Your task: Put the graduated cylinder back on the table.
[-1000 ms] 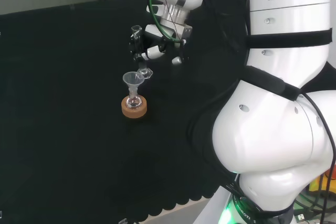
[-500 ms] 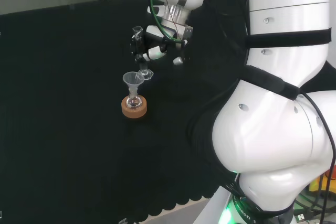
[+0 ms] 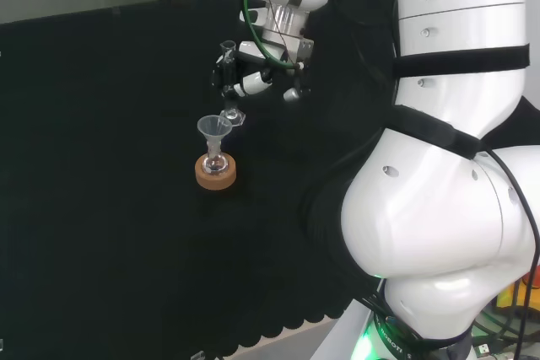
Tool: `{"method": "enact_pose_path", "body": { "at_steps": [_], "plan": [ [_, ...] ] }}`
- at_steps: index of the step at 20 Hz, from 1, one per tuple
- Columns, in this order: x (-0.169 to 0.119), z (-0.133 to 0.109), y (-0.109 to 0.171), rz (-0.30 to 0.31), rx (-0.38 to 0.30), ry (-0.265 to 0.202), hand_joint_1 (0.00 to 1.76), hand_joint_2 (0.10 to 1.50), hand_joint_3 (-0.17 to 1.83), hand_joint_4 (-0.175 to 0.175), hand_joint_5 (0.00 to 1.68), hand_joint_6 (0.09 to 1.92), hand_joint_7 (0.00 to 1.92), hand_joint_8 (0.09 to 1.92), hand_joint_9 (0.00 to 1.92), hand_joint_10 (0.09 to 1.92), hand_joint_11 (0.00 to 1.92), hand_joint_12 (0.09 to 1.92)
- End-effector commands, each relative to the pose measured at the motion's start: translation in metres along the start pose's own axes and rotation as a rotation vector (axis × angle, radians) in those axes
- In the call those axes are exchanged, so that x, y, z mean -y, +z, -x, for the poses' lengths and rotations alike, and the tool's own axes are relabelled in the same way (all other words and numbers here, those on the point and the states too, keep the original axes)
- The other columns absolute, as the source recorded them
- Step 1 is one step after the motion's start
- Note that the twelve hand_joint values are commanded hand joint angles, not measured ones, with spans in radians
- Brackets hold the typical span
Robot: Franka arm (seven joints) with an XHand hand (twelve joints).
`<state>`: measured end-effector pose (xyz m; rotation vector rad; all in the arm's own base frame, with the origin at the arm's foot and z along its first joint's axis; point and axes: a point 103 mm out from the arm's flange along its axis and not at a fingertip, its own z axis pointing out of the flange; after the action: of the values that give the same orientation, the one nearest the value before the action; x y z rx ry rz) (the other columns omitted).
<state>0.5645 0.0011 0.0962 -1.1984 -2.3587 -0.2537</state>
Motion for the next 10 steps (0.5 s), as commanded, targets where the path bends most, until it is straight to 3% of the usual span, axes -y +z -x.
{"method": "enact_pose_path", "body": {
  "at_steps": [1,5,10],
  "plan": [
    [0.000,0.002,-0.004,-0.025,-0.009,0.021,0.95,1.03,-0.17,-0.041,0.68,0.64,0.65,0.60,1.04,0.09,0.54,1.23],
    [0.000,0.000,-0.011,-0.020,-0.009,0.011,0.87,0.98,-0.17,-0.047,0.47,0.59,0.50,0.65,0.93,0.09,0.38,1.31],
    [0.006,-0.002,-0.021,-0.006,0.004,0.019,0.79,0.93,-0.17,-0.053,0.39,0.48,0.32,0.68,0.79,0.09,0.24,1.37]
  ]
}}
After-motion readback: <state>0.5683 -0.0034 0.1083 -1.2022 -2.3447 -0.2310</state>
